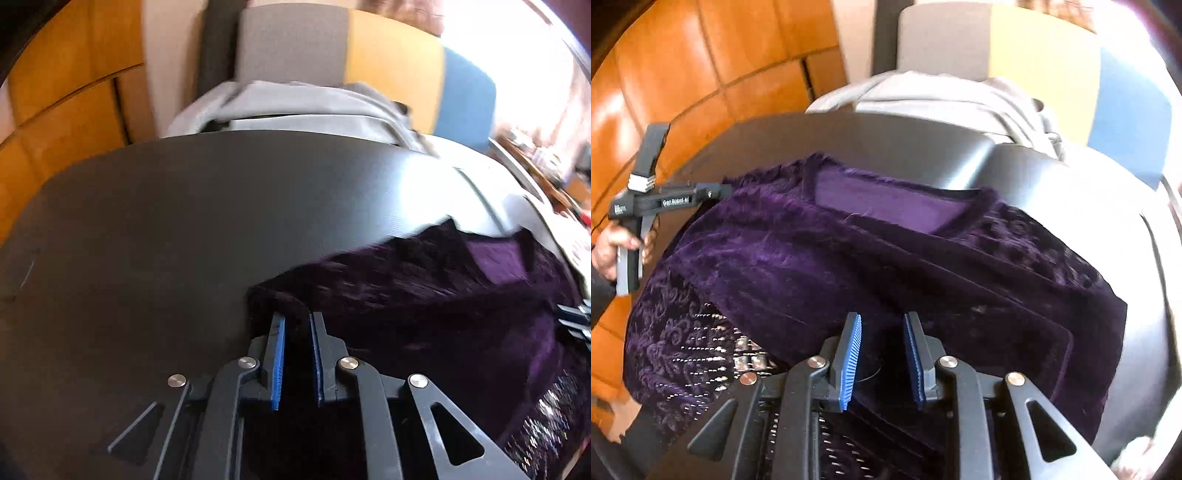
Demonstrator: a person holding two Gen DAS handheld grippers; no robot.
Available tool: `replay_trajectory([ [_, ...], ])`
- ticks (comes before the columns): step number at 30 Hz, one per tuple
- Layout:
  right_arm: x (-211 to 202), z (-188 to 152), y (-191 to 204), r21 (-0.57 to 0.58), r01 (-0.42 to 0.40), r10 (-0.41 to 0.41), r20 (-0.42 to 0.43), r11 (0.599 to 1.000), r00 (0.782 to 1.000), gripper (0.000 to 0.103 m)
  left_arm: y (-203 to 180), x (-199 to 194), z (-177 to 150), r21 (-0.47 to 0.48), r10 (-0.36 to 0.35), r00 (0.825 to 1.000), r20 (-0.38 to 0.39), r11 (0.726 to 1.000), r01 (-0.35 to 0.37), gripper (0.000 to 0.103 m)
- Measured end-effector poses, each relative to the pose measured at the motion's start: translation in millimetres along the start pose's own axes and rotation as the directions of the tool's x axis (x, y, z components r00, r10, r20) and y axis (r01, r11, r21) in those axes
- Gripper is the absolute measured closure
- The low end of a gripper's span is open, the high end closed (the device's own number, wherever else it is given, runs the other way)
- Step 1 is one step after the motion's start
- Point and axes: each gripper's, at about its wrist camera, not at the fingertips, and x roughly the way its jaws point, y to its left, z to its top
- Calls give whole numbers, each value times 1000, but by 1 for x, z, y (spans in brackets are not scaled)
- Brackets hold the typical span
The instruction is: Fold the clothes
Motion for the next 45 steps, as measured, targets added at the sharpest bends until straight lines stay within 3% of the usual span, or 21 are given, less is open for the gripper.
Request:
replay_trajectory([
  [4, 4, -10, 1, 22, 39, -41, 68, 999, 997, 80, 6, 5, 1, -27, 8, 1000, 16, 1000, -7, 89],
  [7, 5, -11, -4, 47, -15, 11, 87, 999, 996, 78, 3, 0, 0, -40, 31, 999, 22, 999, -30, 87],
  [9, 5, -12, -13, 86, -72, 64, 97, 994, 993, 79, 5, -7, 1, -81, 44, 999, 16, 996, -43, 72],
  [13, 0, -17, -21, 180, -146, 125, 126, 973, 984, 79, -21, -37, -19, -30, -4, 996, 94, 1000, 7, 48],
  [14, -5, -18, -20, 196, -139, 114, 133, 971, 985, 78, -28, -44, -24, -17, -17, 993, 113, 1000, 19, 38],
  [17, -22, -20, -15, 194, -96, 64, 167, 976, 984, 76, -47, -66, -39, 25, -55, 984, 168, 998, 51, 32],
  [21, -25, -29, -19, 152, 100, -115, 95, 983, 989, 76, -53, -35, -55, 54, -31, 998, 56, 998, 28, 29],
  [24, -22, -40, -33, 167, 82, -101, 110, 983, 989, 77, -42, -28, -52, 4, -81, 994, 67, 997, 81, 29],
  [28, -15, -32, -45, 184, 63, -86, 120, 981, 989, 77, -48, -8, -29, 46, -60, 997, 58, 997, 57, 25],
  [31, -5, -17, -53, 178, 82, -104, 117, 981, 988, 77, -51, 9, -8, 65, -45, 997, 58, 997, 41, 19],
  [34, 2, -5, -66, 186, 86, -109, 119, 979, 987, 77, -48, 23, 7, 56, -54, 997, 50, 997, 51, 6],
  [41, 14, 12, -79, 181, 87, -111, 123, 980, 986, 77, -49, 35, 34, 82, -33, 999, 28, 996, 31, 5],
  [44, 11, 17, -77, 173, 93, -113, 108, 980, 988, 76, -50, 16, 35, 56, -26, 999, 21, 998, 25, 31],
  [45, 6, 15, -71, 155, 115, -130, 92, 981, 987, 75, -49, 4, 31, 47, -50, 998, 36, 998, 48, 30],
])
